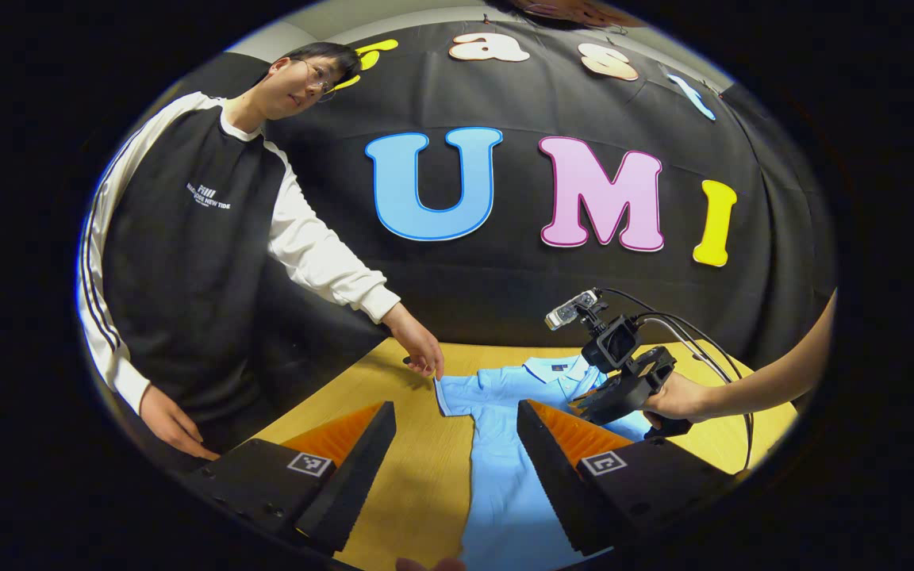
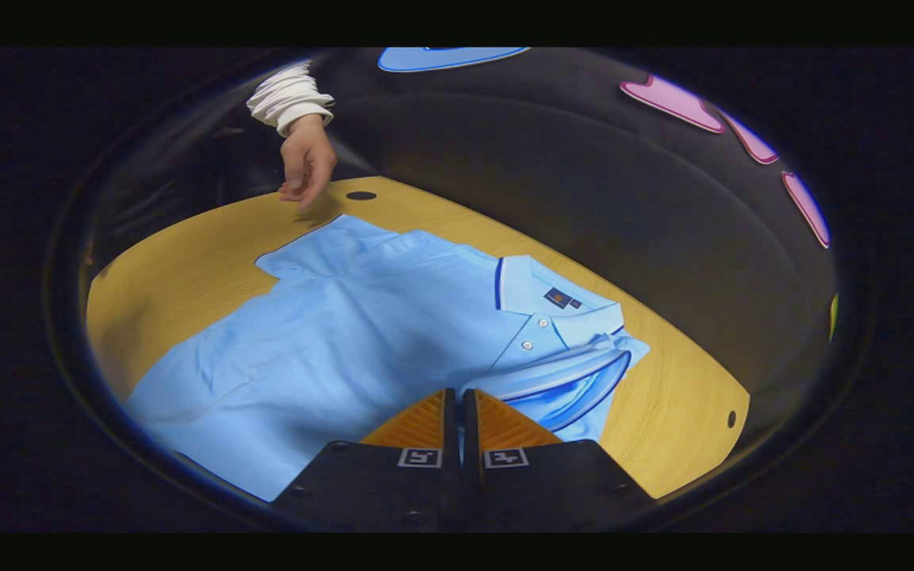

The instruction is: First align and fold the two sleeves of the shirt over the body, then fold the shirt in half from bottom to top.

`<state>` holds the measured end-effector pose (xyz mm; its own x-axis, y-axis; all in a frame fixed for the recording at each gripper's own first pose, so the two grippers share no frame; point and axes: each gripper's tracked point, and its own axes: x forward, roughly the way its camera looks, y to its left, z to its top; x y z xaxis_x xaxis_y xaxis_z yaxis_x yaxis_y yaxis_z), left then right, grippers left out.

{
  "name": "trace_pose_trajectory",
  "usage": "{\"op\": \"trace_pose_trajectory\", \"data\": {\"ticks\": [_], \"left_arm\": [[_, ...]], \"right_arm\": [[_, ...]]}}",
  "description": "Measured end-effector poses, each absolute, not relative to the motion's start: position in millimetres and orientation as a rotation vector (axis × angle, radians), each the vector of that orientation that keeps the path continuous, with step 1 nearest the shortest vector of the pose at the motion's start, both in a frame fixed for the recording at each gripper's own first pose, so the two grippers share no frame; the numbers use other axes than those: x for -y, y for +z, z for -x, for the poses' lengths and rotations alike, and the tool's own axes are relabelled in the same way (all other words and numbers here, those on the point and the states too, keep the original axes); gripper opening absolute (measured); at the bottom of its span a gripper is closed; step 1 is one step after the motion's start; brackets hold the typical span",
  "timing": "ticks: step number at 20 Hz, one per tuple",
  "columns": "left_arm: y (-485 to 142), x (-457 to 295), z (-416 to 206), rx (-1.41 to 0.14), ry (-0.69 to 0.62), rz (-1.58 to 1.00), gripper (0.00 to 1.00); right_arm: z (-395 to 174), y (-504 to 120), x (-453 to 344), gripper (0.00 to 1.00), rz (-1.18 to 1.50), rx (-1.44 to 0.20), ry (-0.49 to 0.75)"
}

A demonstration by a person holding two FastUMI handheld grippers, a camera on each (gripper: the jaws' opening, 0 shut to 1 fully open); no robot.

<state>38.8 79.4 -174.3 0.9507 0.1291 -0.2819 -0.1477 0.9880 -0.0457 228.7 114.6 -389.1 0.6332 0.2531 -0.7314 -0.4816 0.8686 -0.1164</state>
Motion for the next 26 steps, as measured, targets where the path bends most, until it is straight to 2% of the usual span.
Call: {"op": "trace_pose_trajectory", "data": {"ticks": [3, 4, 5, 8, 11, 12, 13, 15, 18, 19, 20, 21, 25, 26], "left_arm": [[-174, -80, -40, -0.279, 0.142, 0.065, 0.98], [-174, -80, -39, -0.279, 0.145, 0.067, 0.98], [-173, -80, -40, -0.276, 0.148, 0.071, 0.98], [-173, -80, -41, -0.270, 0.151, 0.074, 0.98], [-173, -81, -38, -0.268, 0.154, 0.076, 0.98], [-174, -81, -38, -0.272, 0.154, 0.080, 0.98], [-175, -81, -38, -0.275, 0.155, 0.078, 0.98], [-175, -81, -37, -0.276, 0.154, 0.073, 0.98], [-175, -82, -36, -0.272, 0.155, 0.074, 0.98], [-174, -81, -35, -0.271, 0.155, 0.077, 0.98], [-174, -81, -36, -0.272, 0.157, 0.079, 0.98], [-175, -81, -36, -0.273, 0.156, 0.080, 0.98], [-170, -76, -40, -0.259, 0.129, 0.083, 0.98], [-167, -72, -44, -0.250, 0.117, 0.082, 0.98]], "right_arm": [[-232, -393, -116, 0.05, 0.302, -0.789, 0.426], [-233, -394, -116, 0.10, 0.310, -0.791, 0.430], [-234, -395, -117, 0.04, 0.334, -0.790, 0.438], [-232, -395, -121, 0.05, 0.417, -0.777, 0.468], [-228, -393, -121, 0.00, 0.455, -0.770, 0.487], [-227, -393, -123, 0.04, 0.439, -0.775, 0.496], [-226, -394, -123, 0.20, 0.431, -0.780, 0.494], [-229, -388, -117, 0.34, 0.426, -0.770, 0.480], [-238, -360, -114, 0.42, 0.377, -0.691, 0.460], [-243, -345, -113, 0.54, 0.356, -0.654, 0.451], [-246, -330, -110, 0.61, 0.326, -0.619, 0.443], [-246, -315, -106, 0.79, 0.290, -0.592, 0.431], [-250, -235, -58, 0.98, 0.138, -0.428, 0.308], [-248, -210, -43, 0.98, 0.070, -0.376, 0.268]]}}
